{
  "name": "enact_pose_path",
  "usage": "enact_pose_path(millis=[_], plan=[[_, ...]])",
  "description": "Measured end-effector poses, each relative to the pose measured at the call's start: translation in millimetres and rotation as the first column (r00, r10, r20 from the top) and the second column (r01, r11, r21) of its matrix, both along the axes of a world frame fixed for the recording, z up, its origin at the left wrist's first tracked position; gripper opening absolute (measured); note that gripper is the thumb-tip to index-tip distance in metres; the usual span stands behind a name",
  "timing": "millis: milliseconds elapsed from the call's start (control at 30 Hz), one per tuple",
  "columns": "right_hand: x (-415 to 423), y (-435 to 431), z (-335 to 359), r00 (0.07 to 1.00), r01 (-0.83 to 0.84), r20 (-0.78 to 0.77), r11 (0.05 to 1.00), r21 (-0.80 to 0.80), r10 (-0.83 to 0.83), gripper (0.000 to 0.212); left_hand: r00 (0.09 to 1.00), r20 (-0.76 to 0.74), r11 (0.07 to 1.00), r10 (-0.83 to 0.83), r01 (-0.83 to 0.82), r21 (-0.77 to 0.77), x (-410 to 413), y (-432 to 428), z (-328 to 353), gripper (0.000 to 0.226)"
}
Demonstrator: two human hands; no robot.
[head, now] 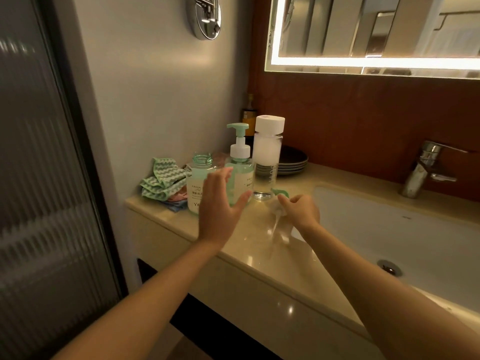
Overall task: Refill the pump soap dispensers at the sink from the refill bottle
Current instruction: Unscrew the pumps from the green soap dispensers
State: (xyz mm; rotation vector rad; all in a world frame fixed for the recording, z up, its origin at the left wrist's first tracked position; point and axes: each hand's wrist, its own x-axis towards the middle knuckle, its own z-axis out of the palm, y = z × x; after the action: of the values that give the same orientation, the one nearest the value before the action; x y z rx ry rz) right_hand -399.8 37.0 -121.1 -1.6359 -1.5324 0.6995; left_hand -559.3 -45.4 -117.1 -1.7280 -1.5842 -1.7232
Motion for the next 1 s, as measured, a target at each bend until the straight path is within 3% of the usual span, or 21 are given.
enact_pose_path(millis=[67,200,433,667,867,1000], plan=[[-1.1,-0.4,0.9,0.999,-0.007,0.035,1.0,0.007,0.007,0.034,0.993,0.103,0.991,-0.065,0.076,-0.111,12.2,8.9,-2.4,0.067],[-1.0,-1.7,3.5,0.992,-0.036,0.119,0.998,0.044,0.03,0.037,0.956,0.289,0.964,-0.046,0.118,-0.236,24.2,31.2,-4.9,0.088],[5.9,-3.8,5.9,0.977,-0.137,0.168,0.99,0.038,0.129,0.049,0.858,0.508,0.92,0.075,0.137,-0.367,32.5,62.6,8.9,0.093],[8.6,-15.0,5.6,0.945,-0.234,0.249,0.971,0.056,0.213,0.048,0.862,0.492,0.882,0.124,0.131,-0.452,20.1,76.8,20.0,0.103],[9.2,-21.0,5.8,0.937,-0.269,0.248,0.961,0.063,0.246,0.049,0.887,0.436,0.861,0.152,0.098,-0.499,27.2,68.8,24.4,0.078],[7.7,-22.2,5.8,0.943,-0.271,0.215,0.961,0.059,0.253,0.048,0.912,0.399,0.902,0.099,0.087,-0.424,30.1,60.3,40.6,0.079]])
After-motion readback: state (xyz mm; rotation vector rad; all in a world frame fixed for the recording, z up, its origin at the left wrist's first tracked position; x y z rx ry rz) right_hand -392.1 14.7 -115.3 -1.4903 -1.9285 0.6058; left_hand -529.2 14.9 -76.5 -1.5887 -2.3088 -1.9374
